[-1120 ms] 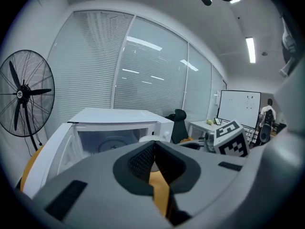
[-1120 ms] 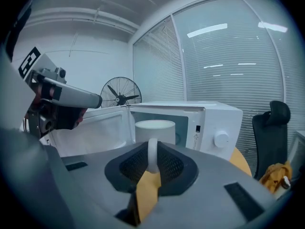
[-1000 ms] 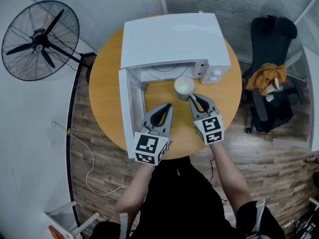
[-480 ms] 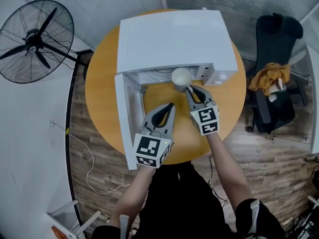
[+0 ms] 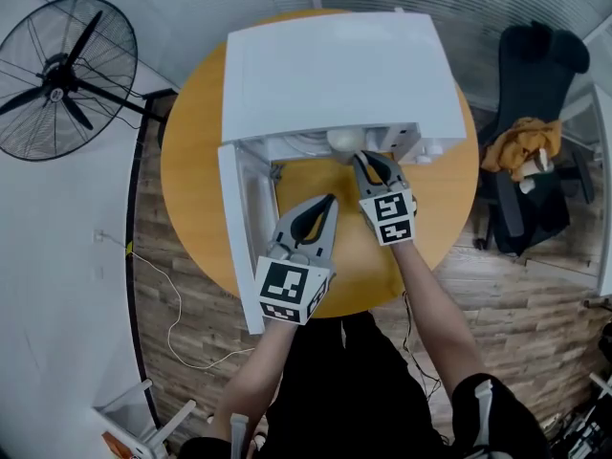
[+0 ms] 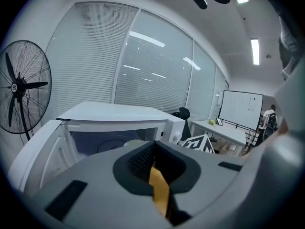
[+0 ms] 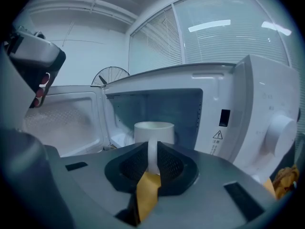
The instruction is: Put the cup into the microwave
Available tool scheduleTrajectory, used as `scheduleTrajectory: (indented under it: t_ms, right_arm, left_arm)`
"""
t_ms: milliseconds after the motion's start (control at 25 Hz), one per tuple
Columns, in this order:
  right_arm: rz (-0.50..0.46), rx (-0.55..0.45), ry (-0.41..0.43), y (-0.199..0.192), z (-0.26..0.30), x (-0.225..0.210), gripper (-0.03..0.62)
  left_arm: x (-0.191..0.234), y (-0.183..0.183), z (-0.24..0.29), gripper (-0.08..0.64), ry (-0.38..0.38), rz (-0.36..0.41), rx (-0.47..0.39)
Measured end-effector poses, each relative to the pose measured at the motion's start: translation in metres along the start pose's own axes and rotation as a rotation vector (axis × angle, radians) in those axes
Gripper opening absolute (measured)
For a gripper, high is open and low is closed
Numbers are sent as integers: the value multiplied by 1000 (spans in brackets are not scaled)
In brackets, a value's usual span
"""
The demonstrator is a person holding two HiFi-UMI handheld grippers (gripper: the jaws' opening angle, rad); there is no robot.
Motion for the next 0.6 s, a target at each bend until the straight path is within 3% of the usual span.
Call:
scheduleTrajectory:
  t_ms: [600]
  right_arm:
    - [18,-36,-30,2,40,-2,54]
  left_arm:
    - [10,2,7,-3,-7,-16,-10]
Point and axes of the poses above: the fingertips, and each gripper's own axes: z forward along the fingers, x to its left, y out of its top, the point moved 9 cm from there along -z, backward along the fingers, and after that the axes turned 8 degrees about z, right-handed, at the moved point
